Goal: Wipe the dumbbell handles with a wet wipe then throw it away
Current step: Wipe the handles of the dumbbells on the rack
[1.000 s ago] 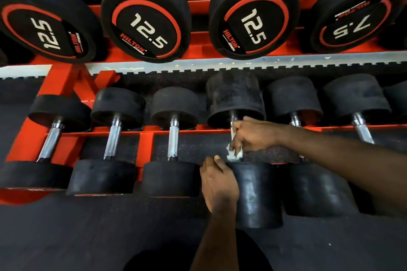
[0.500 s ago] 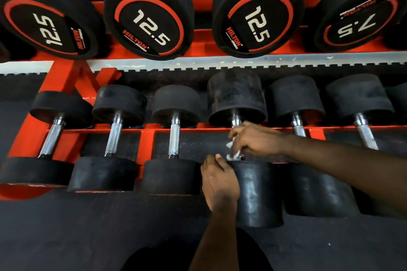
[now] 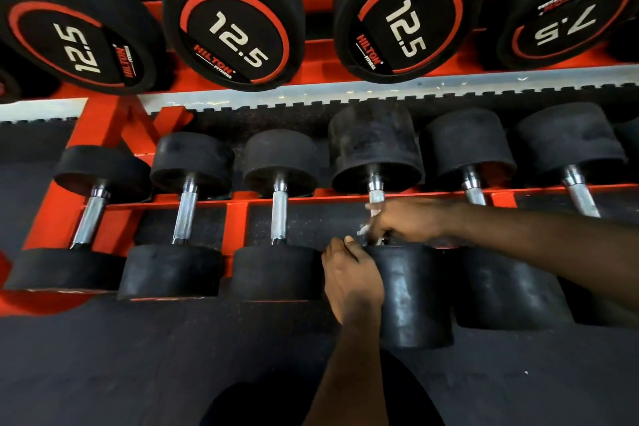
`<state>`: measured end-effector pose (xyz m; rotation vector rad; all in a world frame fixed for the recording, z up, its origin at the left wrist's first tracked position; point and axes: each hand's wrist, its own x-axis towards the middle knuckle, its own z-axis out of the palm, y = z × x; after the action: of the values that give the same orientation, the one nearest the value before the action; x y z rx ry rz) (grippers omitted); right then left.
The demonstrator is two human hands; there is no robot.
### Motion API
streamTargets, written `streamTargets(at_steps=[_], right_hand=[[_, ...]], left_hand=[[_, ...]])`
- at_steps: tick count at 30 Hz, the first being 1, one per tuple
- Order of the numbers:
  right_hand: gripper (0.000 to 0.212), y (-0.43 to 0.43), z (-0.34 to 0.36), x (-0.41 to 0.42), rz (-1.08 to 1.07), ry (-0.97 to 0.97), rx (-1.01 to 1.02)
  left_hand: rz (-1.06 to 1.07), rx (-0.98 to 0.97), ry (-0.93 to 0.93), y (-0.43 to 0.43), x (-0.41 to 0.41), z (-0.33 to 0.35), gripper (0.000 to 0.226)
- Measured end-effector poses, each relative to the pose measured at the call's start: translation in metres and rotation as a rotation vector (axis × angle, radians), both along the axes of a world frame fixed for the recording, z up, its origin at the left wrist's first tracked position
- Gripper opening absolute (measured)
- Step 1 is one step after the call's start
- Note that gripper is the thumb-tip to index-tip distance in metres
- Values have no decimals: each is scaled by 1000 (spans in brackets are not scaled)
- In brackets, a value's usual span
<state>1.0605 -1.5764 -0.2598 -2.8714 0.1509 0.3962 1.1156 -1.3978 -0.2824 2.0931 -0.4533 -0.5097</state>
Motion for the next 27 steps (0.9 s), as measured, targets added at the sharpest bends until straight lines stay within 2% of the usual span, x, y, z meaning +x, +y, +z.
streamTargets(at_steps=[4, 5, 7, 8, 11, 13, 17, 20, 22, 25, 27], right_hand=[[33, -12, 6, -2, -152, -236, -32], [32, -6, 1, -5, -134, -205, 1], [32, 2, -5, -10, 17, -134, -104], [33, 3, -3, -10, 10, -86, -152], [34, -5, 2, -4, -164, -235, -292], [47, -8, -8, 2, -112, -310, -427], [59, -2, -5, -5, -156, -284, -403], [53, 13, 6, -2, -441, -208, -391], [38, 26, 6, 7, -769, -209, -337], [25, 31, 4, 27, -1281, -407, 90], [24, 28, 6, 40, -1518, -524, 295]], left_hand=[[1, 3, -1, 0, 0, -2, 39], [-2, 4, 0, 0, 0, -3, 39], [-1, 6, -2, 0, 0, -2, 39], [1, 6, -4, 0, 0, -2, 38], [2, 7, -1, -1, 0, -2, 38], [4, 7, -2, 0, -2, -1, 38], [4, 8, -3, -1, 0, -1, 37], [1, 15, -14, -1, 0, -1, 36], [4, 10, -22, -1, 0, -2, 36], [0, 10, -18, -1, 0, -3, 35], [-5, 17, -21, -2, 0, -1, 35]])
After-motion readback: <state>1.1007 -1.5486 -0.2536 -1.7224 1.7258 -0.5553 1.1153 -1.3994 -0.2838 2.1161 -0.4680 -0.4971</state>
